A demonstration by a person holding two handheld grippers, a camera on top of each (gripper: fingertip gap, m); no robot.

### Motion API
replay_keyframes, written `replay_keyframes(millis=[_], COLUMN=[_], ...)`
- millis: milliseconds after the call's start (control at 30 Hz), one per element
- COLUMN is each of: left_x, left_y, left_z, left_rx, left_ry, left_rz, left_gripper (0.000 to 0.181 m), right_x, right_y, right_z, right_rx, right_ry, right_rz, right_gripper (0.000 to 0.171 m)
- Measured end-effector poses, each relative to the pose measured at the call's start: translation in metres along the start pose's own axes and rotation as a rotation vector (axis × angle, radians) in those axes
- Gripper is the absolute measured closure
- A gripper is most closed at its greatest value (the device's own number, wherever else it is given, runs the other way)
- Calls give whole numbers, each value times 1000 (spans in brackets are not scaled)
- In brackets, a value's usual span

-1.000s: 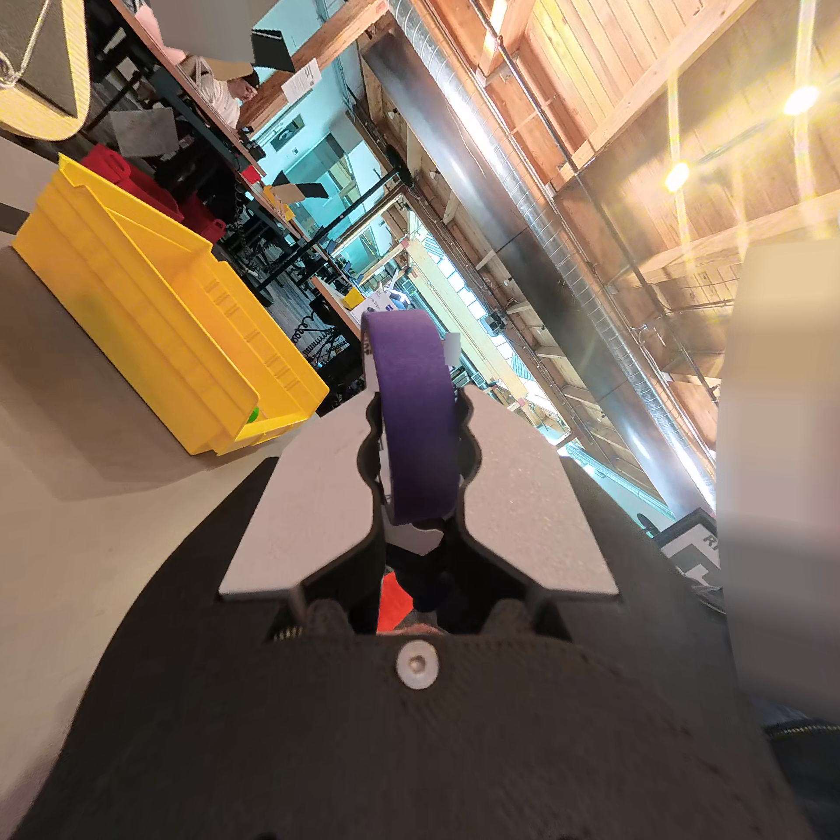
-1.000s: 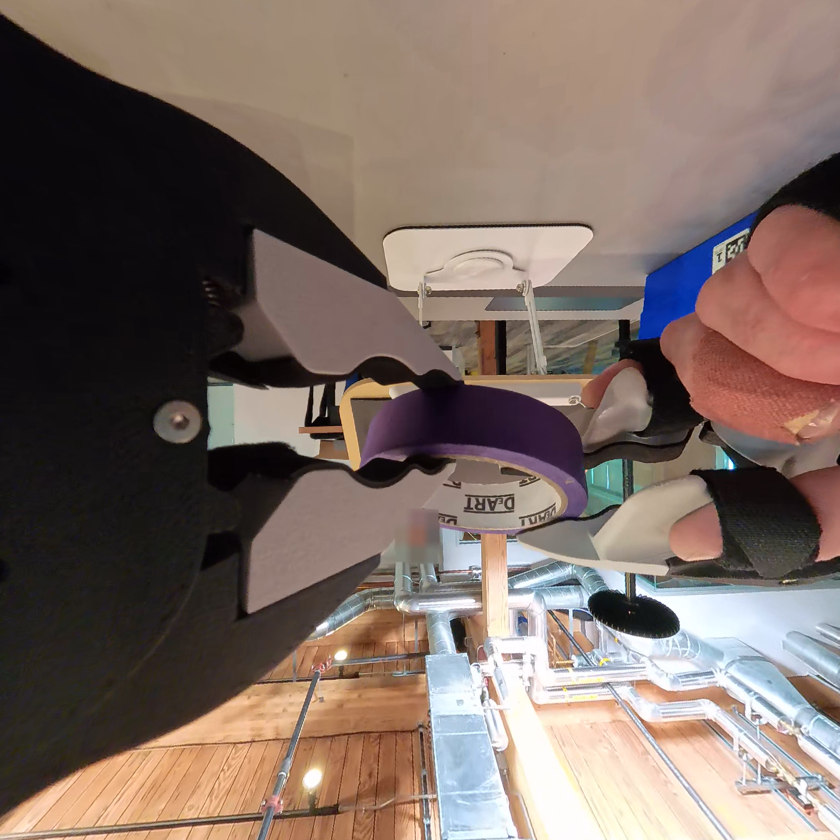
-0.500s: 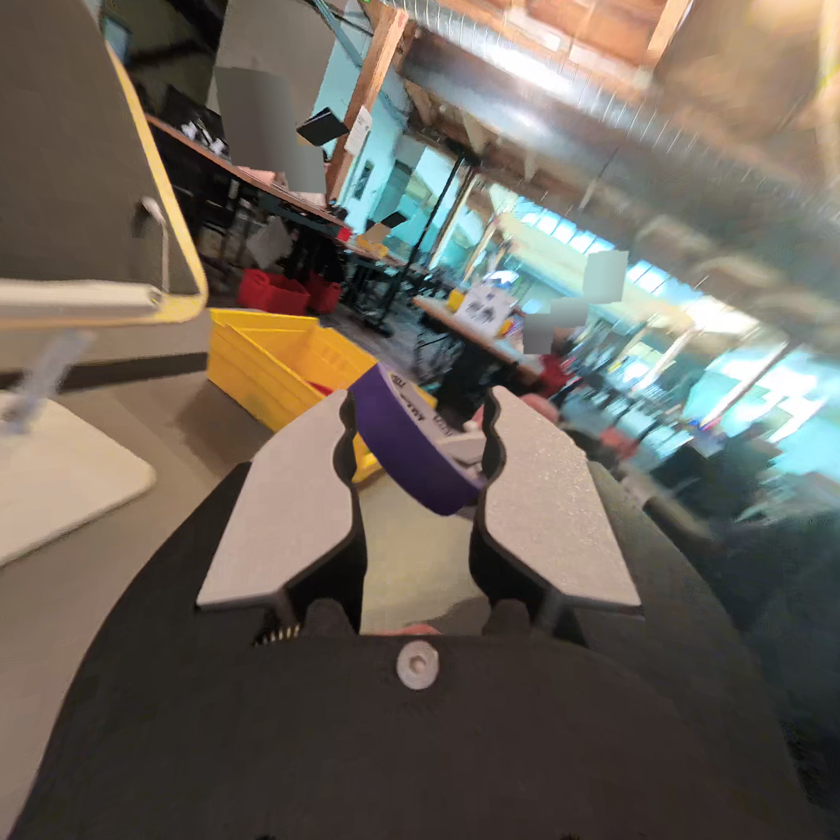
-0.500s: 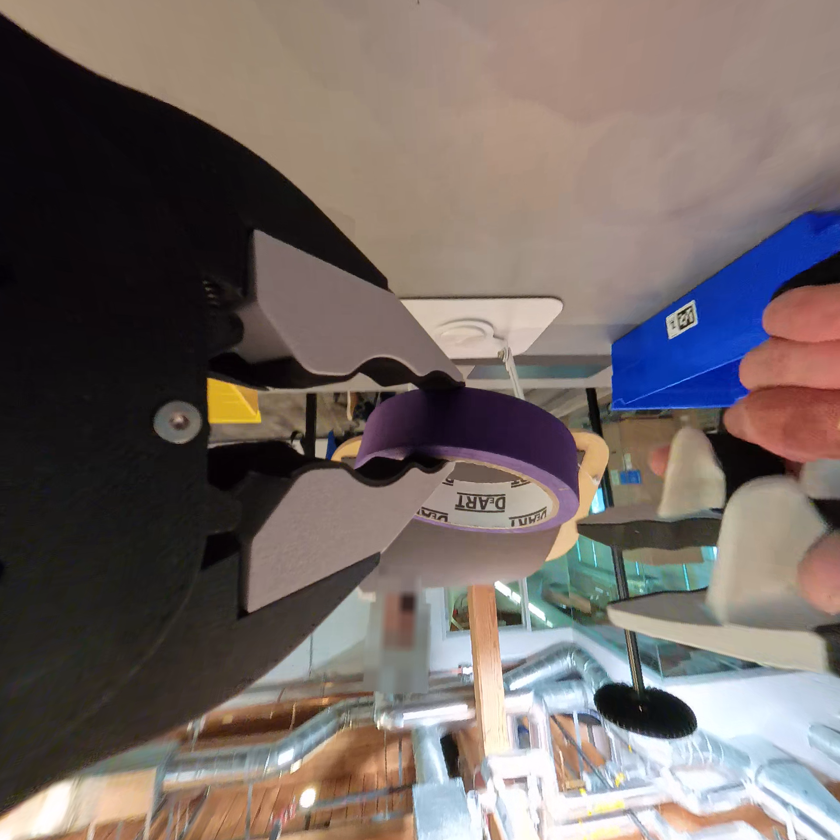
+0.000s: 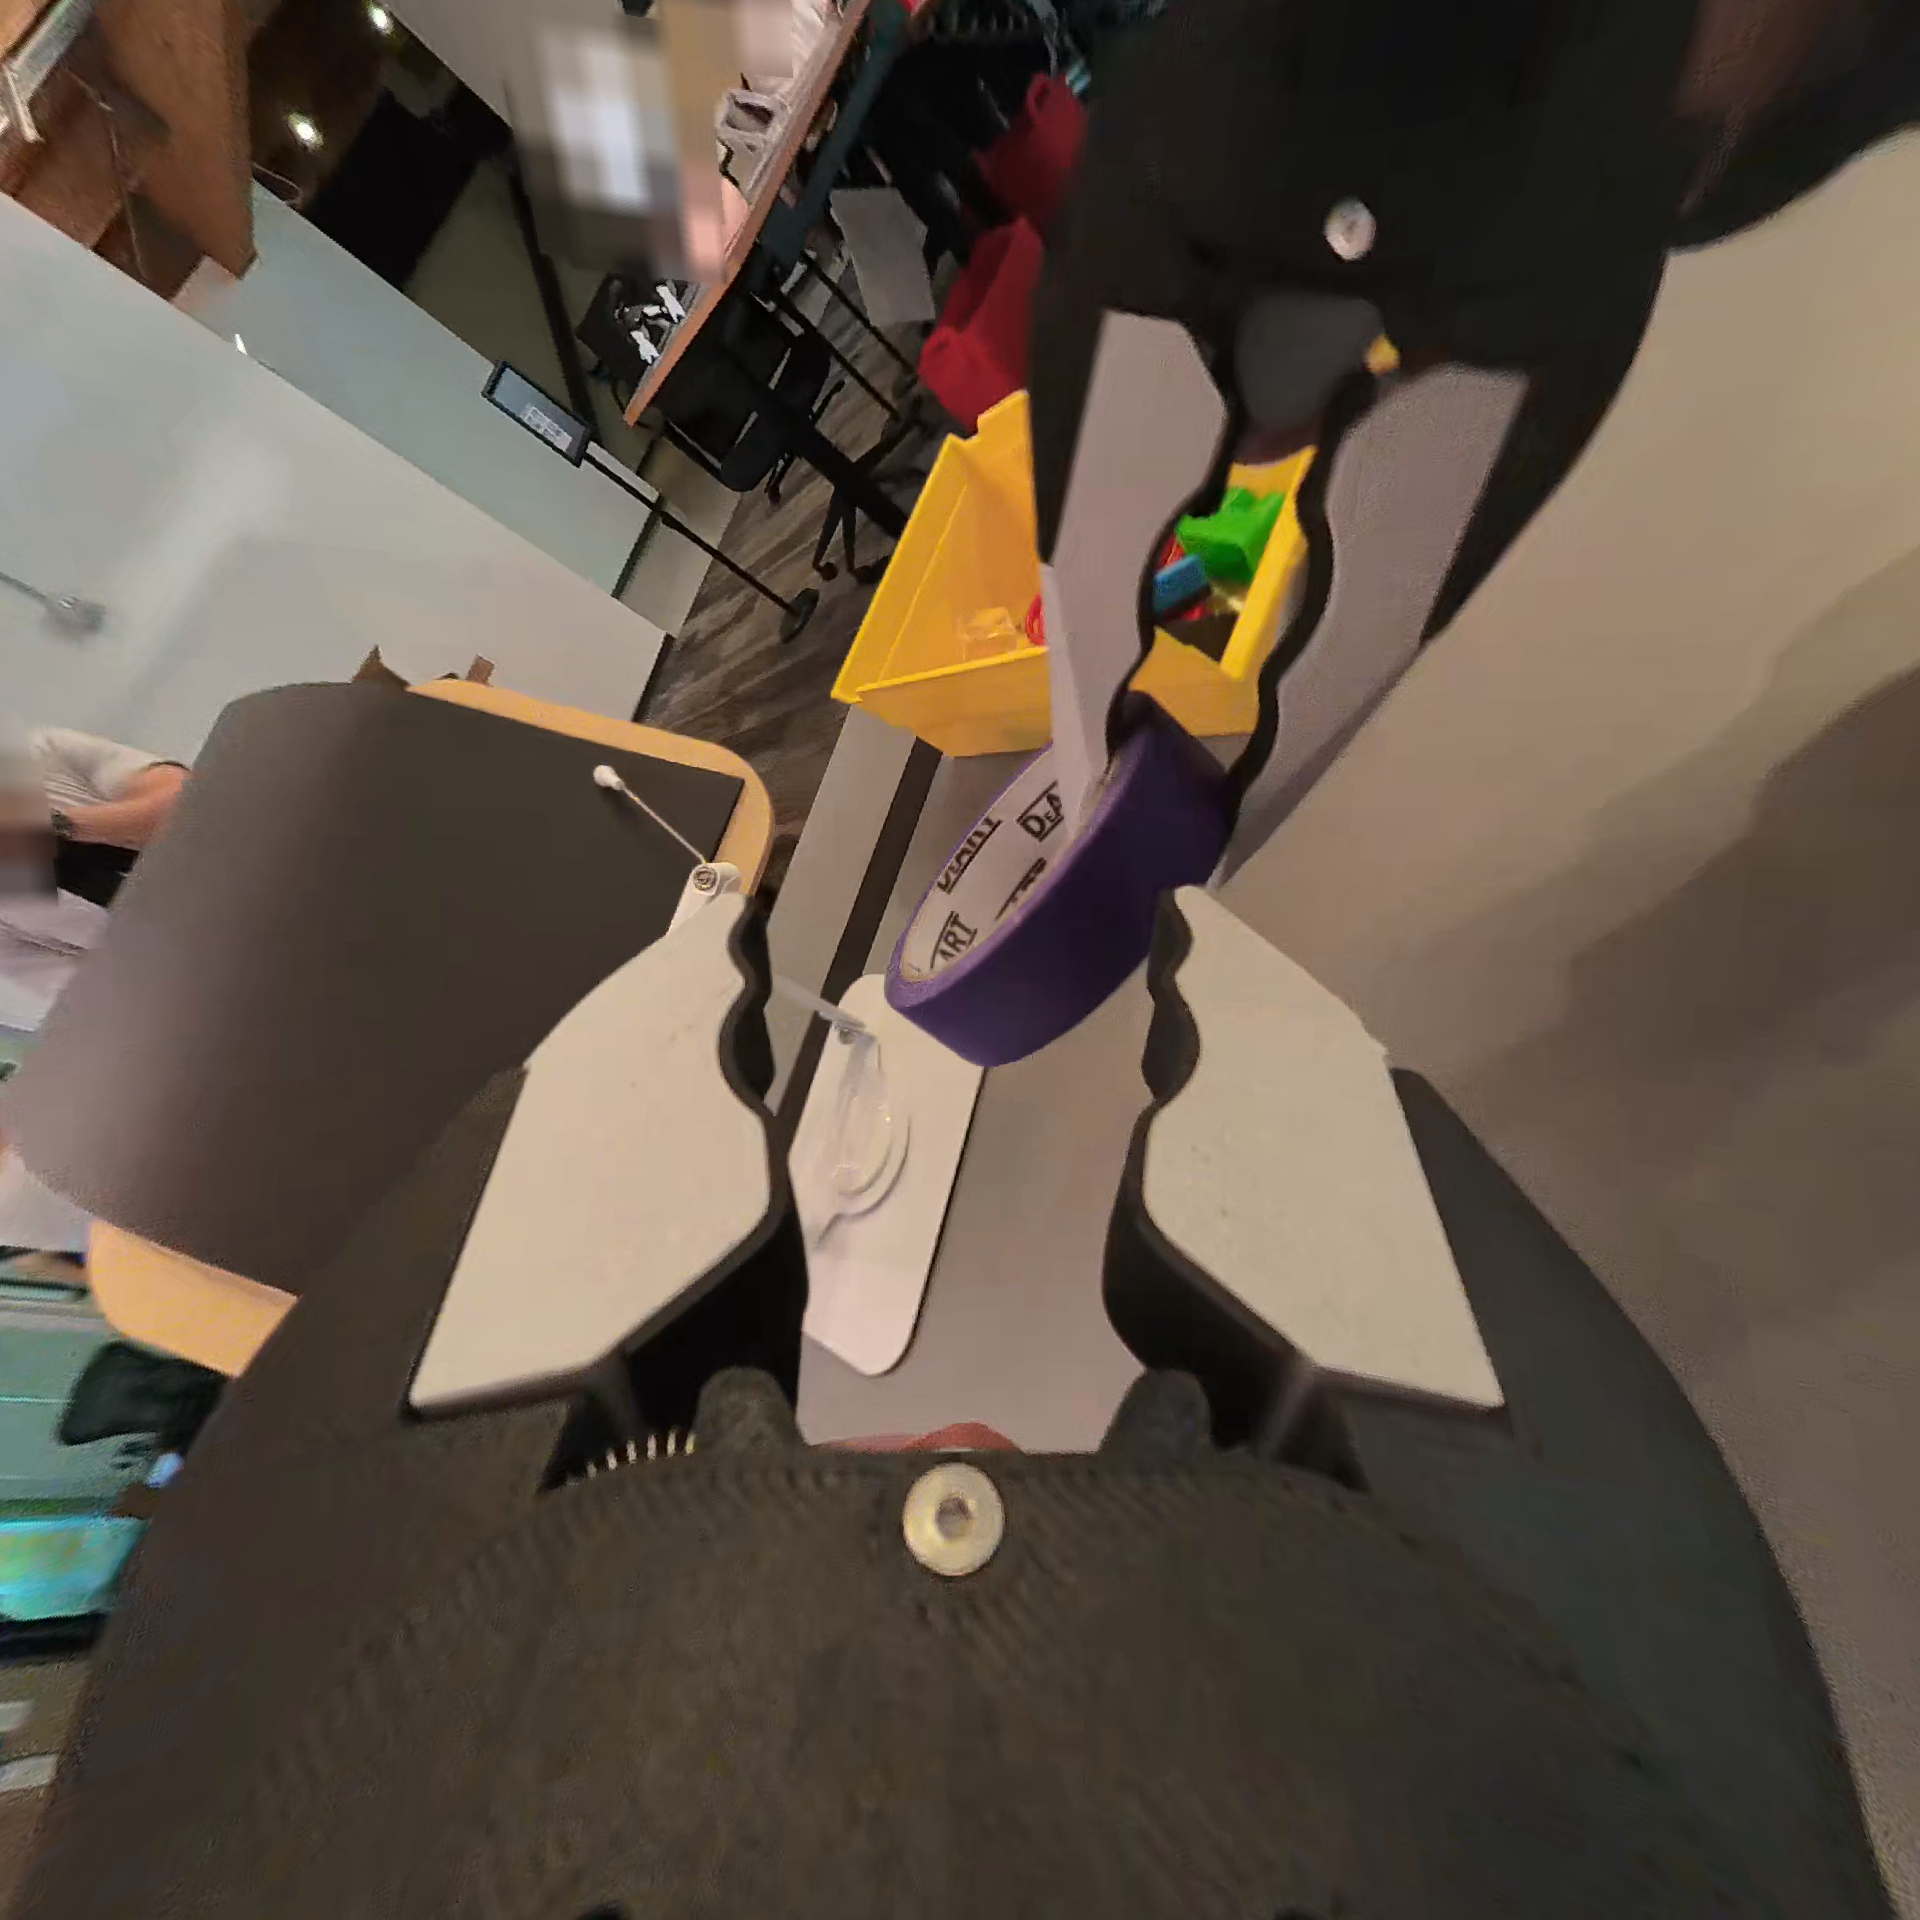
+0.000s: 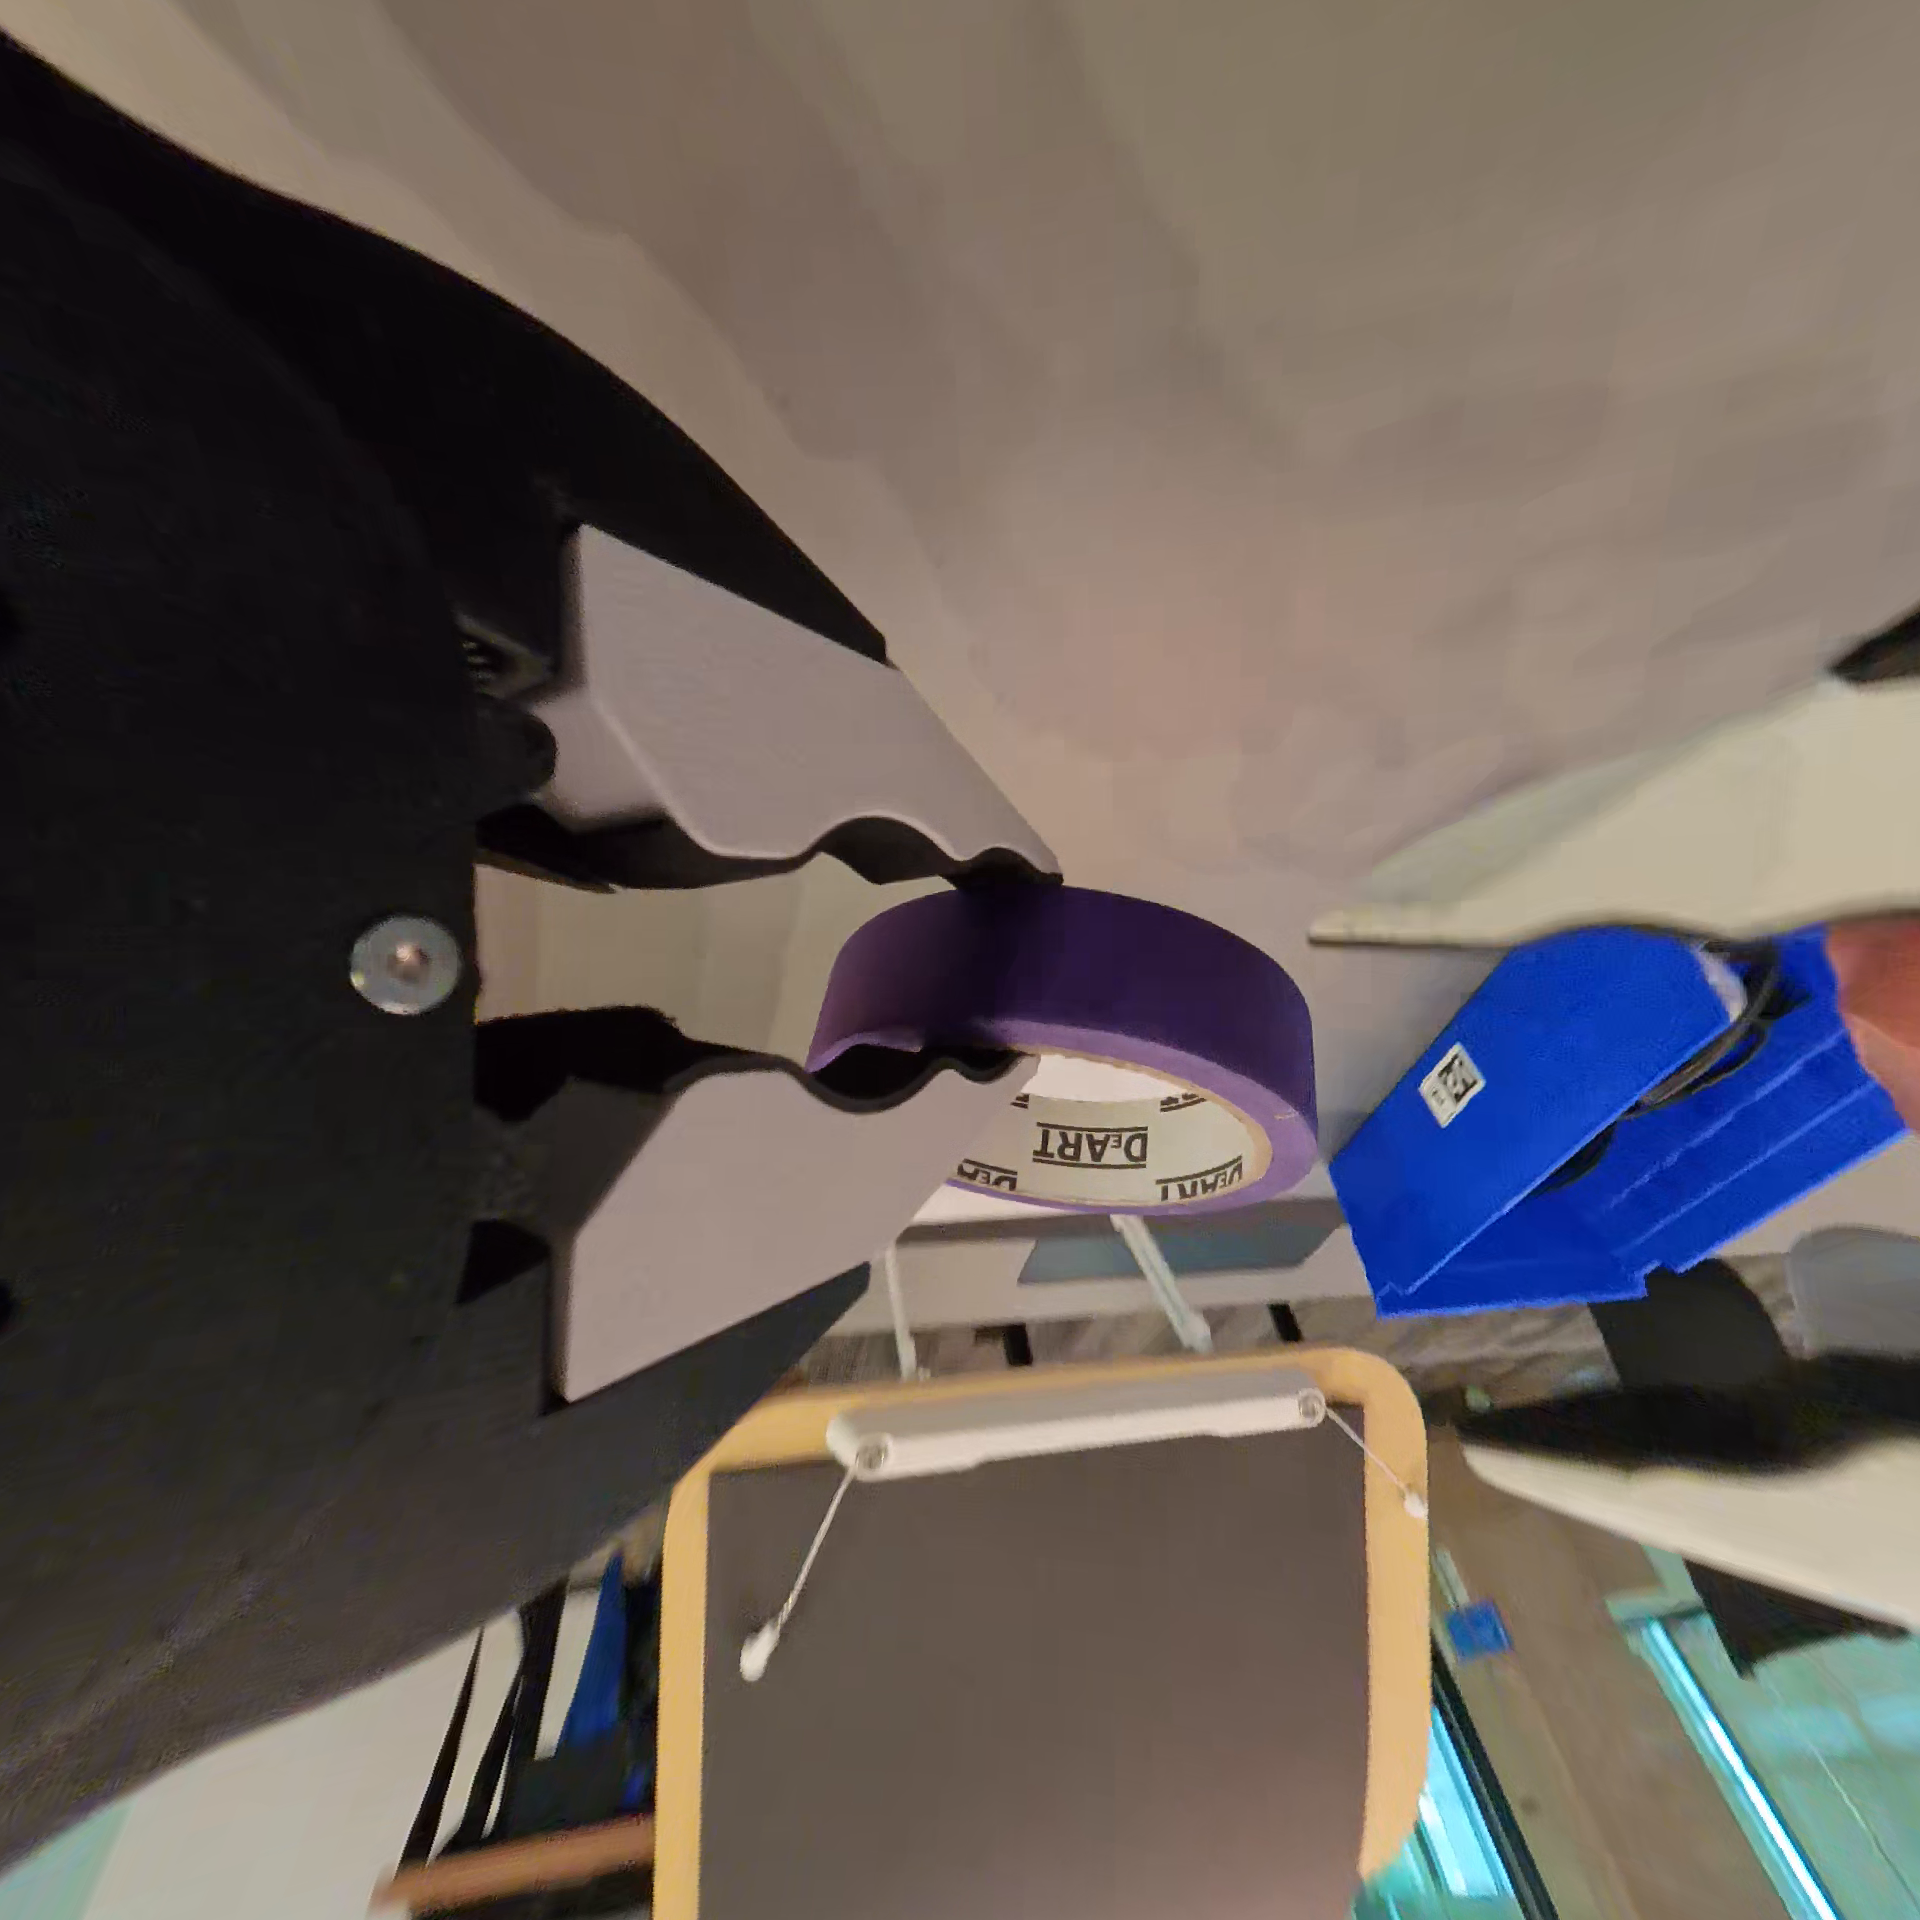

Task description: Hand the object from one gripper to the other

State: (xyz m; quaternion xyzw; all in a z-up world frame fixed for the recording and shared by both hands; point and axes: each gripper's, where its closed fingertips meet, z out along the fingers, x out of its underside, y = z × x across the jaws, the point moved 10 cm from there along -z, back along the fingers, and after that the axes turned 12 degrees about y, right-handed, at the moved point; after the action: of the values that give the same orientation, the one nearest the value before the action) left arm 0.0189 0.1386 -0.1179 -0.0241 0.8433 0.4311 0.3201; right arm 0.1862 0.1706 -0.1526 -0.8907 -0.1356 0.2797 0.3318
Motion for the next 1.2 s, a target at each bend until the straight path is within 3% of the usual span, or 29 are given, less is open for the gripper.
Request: replay_keyframes(millis=[233, 433, 567, 800, 1200], left_x=[5, 16, 24, 28, 34], left_y=[-20, -44, -63, -68, -64], left_z=[9, 7, 21, 51, 62], left_rx=[-140, -262, -346, -459, -592], left_ry=[45, -26, 31, 87, 111], left_rz=[136, 139, 211, 303, 348], left_gripper=[106, 124, 119, 112, 139], right_x=[13, 28, 28, 23, 27], right_y=[-18, -33, -34, -29, -9], right_z=[-4, -3, -1, 9, 30], right_rx=[-351, -515, -635, -726, -768], right_ry=[-206, -417, -524, -674, -889], right_rz=[372, 738, 888, 1073, 1361], right_gripper=[147, 147, 148, 148, 148])
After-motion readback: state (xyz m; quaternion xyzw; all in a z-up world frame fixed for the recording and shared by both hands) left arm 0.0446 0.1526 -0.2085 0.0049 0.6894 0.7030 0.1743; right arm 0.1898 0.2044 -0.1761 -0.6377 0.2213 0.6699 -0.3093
